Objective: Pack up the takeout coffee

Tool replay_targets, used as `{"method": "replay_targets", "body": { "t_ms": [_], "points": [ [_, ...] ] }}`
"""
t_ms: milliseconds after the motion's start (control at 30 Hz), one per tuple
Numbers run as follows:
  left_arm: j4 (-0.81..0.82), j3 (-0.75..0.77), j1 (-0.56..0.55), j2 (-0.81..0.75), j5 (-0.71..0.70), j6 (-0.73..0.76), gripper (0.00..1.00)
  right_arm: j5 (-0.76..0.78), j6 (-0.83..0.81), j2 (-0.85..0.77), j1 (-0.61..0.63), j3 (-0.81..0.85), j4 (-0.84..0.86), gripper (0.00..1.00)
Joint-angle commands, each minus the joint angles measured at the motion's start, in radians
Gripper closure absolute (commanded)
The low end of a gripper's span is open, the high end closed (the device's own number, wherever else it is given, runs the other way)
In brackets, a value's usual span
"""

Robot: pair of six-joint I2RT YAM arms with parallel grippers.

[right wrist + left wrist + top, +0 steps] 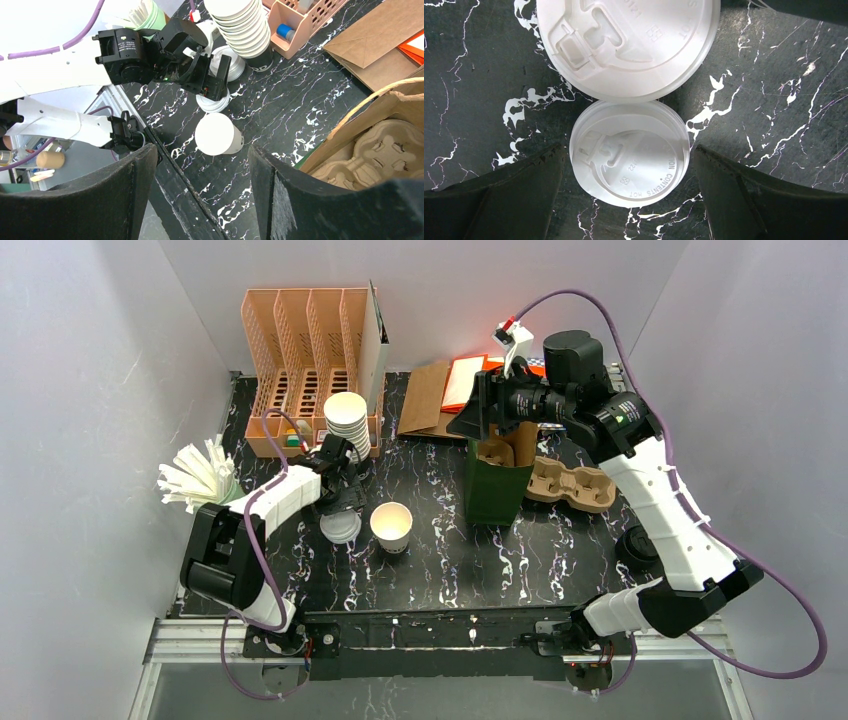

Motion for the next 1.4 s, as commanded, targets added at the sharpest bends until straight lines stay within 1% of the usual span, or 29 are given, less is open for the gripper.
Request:
{"method": "replay_targets", "body": {
  "t_ms": [0,333,400,500,633,833,933,1000,1133,1233,1367],
  "points": [
    [-0.006,0.0,0.01,0.006,0.018,0.008,0.03,-0.011,-0.014,-0.002,0.006,0.036,0.031,0.25],
    [0.008,-0.035,0.012,-0.002,0.026,0.004,0.13,-0.008,-0.014,-0.003,0.006,0.035,0.03,0.25],
    [0.006,-0.035,0.012,-0.011,0.026,0.006,0.17,-0.007,-0.014,-0.003,0.006,0.035,0.03,0.24],
    [-0.004,-0.028,0.012,-0.029,0.02,0.018,0.25,-0.004,-0.013,-0.004,0.006,0.033,0.028,0.24],
    [-0.082,0.032,0.012,-0.055,0.017,0.038,0.29,-0.005,-0.013,-0.004,0.006,0.036,0.027,0.24],
    [-0.192,0.113,0.012,-0.154,0.029,0.046,0.3,-0.003,-0.012,-0.003,0.007,0.033,0.029,0.24],
    [-0.23,0.146,0.012,-0.199,0.092,0.021,0.31,0.0,-0.012,0.001,0.008,0.035,0.028,0.25],
    [-0.233,0.161,0.011,-0.235,0.17,-0.018,0.32,0.001,-0.011,0.002,0.008,0.034,0.027,0.25],
    [-0.178,0.15,0.007,-0.315,0.332,-0.094,0.35,0.006,-0.004,0.004,0.007,0.023,0.024,0.24],
    [-0.14,0.145,0.002,-0.355,0.412,-0.126,0.36,0.004,0.002,0.001,0.008,0.017,0.026,0.24],
    [-0.131,0.153,-0.023,-0.379,0.427,-0.139,0.36,0.009,0.012,0.0,0.008,-0.004,0.027,0.24]
  ]
}}
